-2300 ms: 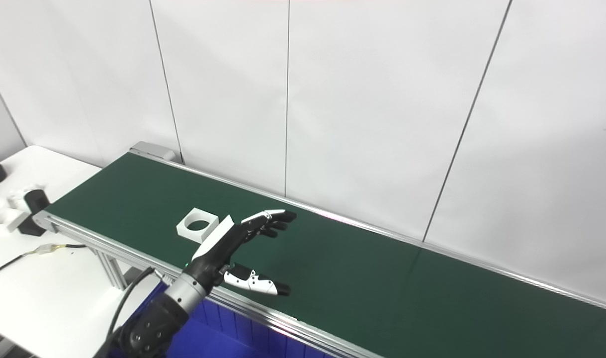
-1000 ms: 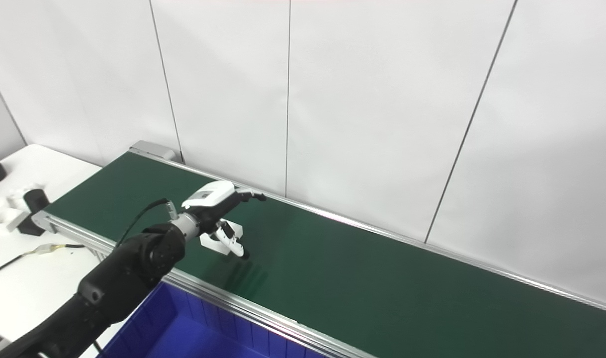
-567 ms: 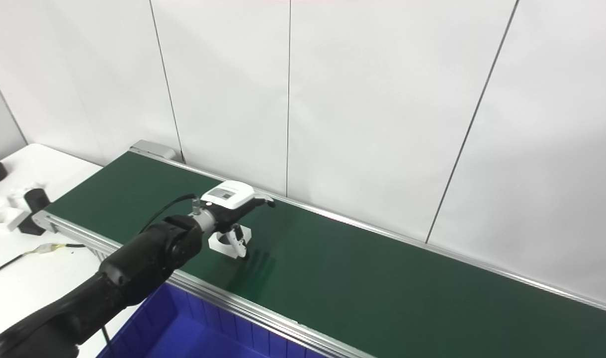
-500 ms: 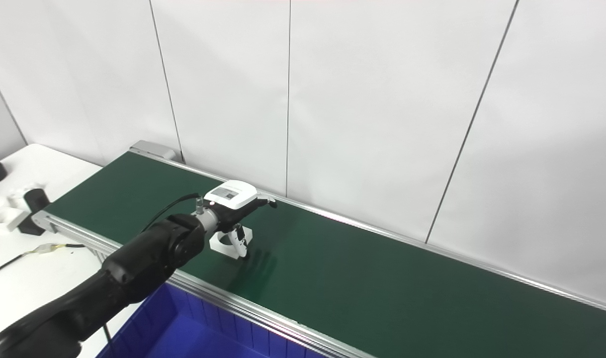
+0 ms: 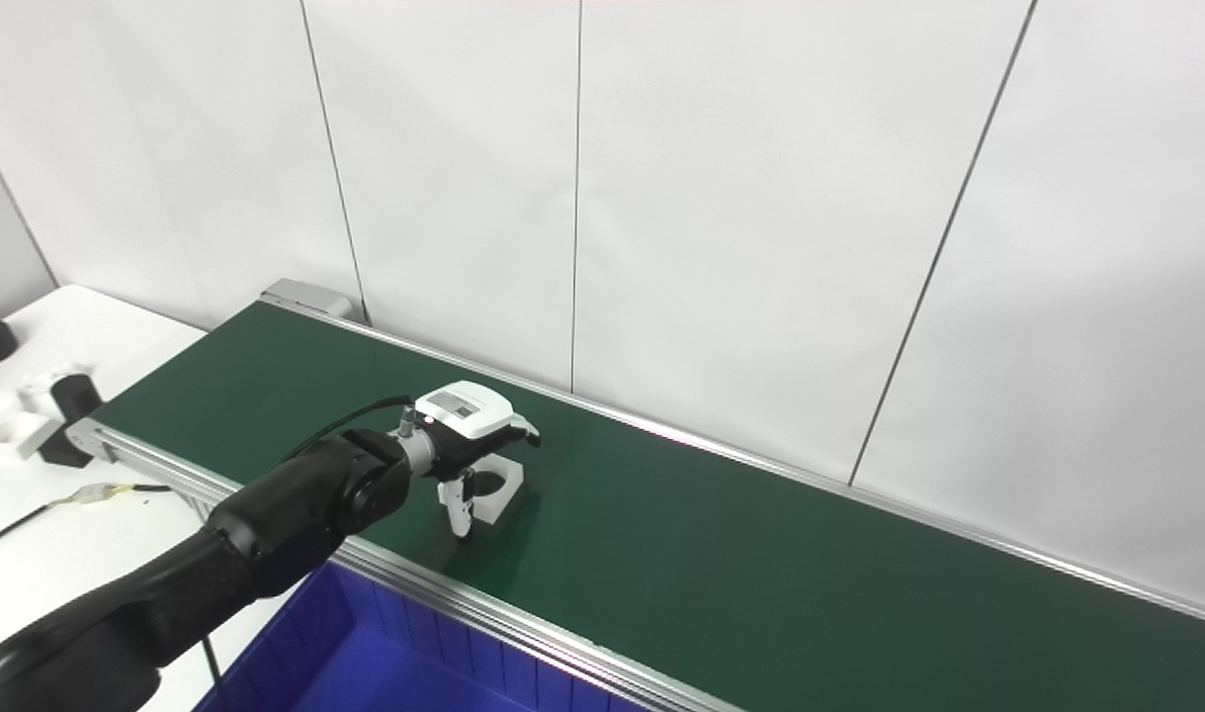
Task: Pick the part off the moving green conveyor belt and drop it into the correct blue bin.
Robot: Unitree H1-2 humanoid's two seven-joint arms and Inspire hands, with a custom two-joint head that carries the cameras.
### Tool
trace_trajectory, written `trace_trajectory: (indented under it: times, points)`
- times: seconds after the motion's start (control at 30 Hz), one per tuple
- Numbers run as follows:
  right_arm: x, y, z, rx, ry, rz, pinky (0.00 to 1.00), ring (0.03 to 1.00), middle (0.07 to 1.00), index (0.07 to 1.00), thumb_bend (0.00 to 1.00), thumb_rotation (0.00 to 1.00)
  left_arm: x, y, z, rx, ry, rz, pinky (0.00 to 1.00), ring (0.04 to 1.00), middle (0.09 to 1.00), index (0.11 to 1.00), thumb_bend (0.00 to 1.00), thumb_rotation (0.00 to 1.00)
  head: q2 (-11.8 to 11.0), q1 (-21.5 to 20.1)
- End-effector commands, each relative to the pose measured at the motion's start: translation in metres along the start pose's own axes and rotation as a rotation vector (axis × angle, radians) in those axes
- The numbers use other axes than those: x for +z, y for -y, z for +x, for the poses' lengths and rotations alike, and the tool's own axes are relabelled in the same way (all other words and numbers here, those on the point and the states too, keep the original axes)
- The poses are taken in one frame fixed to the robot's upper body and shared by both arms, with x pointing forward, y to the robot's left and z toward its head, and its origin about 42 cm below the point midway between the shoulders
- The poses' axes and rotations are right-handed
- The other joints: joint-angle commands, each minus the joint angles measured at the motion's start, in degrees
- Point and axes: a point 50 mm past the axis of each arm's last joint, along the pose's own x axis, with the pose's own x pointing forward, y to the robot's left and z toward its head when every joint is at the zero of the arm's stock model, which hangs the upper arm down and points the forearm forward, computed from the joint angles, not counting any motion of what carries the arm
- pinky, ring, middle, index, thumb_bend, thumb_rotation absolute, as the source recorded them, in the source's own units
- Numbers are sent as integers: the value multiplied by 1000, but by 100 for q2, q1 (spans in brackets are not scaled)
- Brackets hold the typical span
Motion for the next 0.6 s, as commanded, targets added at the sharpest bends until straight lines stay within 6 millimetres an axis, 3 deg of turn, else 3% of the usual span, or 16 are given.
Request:
trace_trajectory:
  times: [0.0,0.37,0.57]
  points:
    - [11,0,1,-6,78,-2,755,866,912,956,258,522,-12,-35,-2,62,-12,47,856,886,901,863,935,0,5,2]
    - [13,-1,0,-7,75,-1,741,856,906,952,289,540,-16,-16,1,50,-32,39,854,894,904,862,924,0,39,-46]
    - [15,-3,-2,-7,77,-2,741,854,904,952,295,565,-15,-4,14,70,-34,26,819,834,866,843,920,0,35,-78]
